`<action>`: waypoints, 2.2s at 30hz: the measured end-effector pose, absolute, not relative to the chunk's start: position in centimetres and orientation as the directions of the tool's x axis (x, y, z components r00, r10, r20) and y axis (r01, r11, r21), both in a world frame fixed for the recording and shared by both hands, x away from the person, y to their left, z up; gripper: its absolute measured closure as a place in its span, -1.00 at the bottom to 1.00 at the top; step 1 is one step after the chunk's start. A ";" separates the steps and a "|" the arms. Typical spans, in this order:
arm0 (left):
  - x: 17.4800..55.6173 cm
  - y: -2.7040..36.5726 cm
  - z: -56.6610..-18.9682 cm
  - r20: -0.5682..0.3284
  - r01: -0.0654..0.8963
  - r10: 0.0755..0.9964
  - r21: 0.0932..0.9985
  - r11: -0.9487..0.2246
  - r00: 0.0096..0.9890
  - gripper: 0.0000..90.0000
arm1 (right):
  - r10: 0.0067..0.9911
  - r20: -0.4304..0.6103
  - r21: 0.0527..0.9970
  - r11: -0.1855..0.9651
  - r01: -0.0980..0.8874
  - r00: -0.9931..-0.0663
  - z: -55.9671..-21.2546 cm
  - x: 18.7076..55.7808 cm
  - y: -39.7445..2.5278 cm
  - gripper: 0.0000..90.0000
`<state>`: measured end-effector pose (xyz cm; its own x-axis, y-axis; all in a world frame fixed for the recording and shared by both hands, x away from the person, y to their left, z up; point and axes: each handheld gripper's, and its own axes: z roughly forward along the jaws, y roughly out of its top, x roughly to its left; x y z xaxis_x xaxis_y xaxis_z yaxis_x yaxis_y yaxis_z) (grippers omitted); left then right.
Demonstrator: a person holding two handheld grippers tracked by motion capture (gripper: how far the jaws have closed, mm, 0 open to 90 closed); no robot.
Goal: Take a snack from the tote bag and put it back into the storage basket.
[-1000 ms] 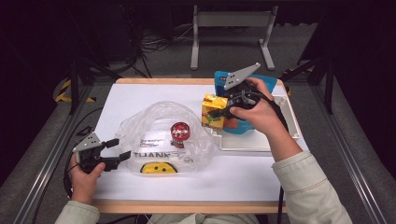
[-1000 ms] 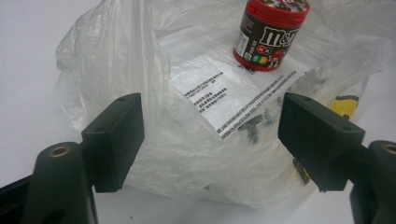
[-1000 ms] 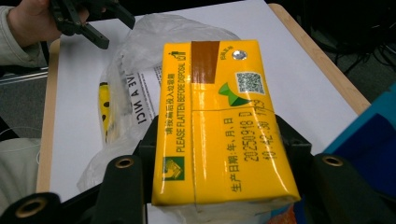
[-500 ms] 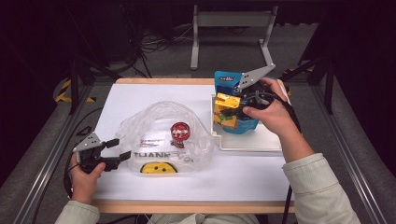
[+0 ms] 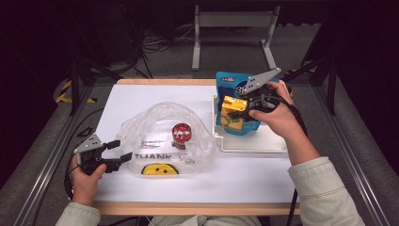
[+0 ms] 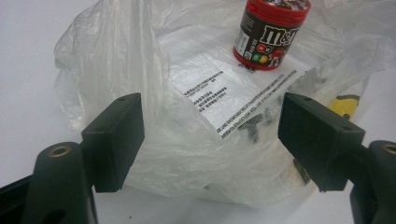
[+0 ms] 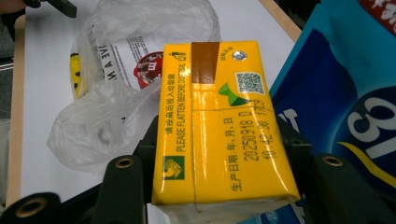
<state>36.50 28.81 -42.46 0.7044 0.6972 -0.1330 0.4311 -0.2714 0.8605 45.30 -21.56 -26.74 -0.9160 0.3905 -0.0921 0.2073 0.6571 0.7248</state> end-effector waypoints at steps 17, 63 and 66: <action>36.5 28.8 -42.5 -0.134 0.433 0.698 0.860 -0.272 0.704 -0.48 | 0.394 -0.070 0.710 0.665 0.231 -0.917 -29.7 46.0 -22.0 0.11; 36.5 28.8 -42.5 -0.134 0.434 0.699 0.859 -0.271 0.703 -0.48 | 0.381 -0.044 0.680 0.689 0.252 -0.923 -36.1 46.7 -22.1 0.11; 36.5 28.8 -42.5 -0.134 0.433 0.698 0.860 -0.271 0.703 -0.48 | 0.377 -0.045 0.683 0.687 0.247 -0.925 -36.4 46.7 -22.0 0.11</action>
